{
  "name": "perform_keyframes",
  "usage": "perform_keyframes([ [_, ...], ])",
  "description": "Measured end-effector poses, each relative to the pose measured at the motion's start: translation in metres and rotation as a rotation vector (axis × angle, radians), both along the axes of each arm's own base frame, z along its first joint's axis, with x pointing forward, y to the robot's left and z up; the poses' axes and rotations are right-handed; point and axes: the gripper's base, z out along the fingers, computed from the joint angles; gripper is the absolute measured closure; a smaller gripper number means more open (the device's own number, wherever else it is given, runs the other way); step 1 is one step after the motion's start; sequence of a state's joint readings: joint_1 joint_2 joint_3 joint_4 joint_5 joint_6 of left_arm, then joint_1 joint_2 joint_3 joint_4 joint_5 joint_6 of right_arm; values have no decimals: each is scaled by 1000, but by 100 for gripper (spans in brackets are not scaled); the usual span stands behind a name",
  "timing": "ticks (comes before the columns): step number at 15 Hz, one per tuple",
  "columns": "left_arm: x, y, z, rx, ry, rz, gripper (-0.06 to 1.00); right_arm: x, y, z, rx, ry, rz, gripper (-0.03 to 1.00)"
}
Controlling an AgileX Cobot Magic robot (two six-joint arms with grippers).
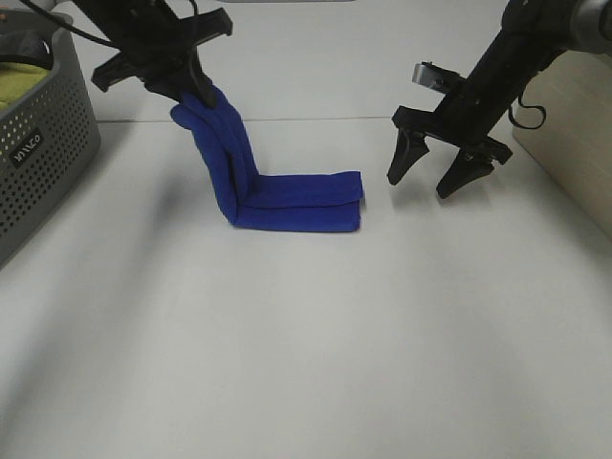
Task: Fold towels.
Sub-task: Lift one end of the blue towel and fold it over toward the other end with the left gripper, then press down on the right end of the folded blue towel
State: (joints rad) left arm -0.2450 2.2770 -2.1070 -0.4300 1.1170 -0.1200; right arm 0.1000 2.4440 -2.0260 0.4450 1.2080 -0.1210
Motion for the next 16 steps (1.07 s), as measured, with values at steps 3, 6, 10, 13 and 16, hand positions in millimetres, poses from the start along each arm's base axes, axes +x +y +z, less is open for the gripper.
perform_keyframes([
  [3,-8,-59,-19,-56,-25,-38,86,0,0,0,0,0,0,19],
  [6,-9,-86,-40,-84,-13,15,82,0,0,0,1,0,0,19],
  [10,-7,-97,-56,-127,2,63,49,0,0,0,5,0,-2,19],
  [13,-5,-102,-52,-194,-24,71,36,0,4,2,43,4,-15,19],
  [16,-1,-100,-48,-196,-72,66,33,0,6,12,76,-12,-24,19],
])
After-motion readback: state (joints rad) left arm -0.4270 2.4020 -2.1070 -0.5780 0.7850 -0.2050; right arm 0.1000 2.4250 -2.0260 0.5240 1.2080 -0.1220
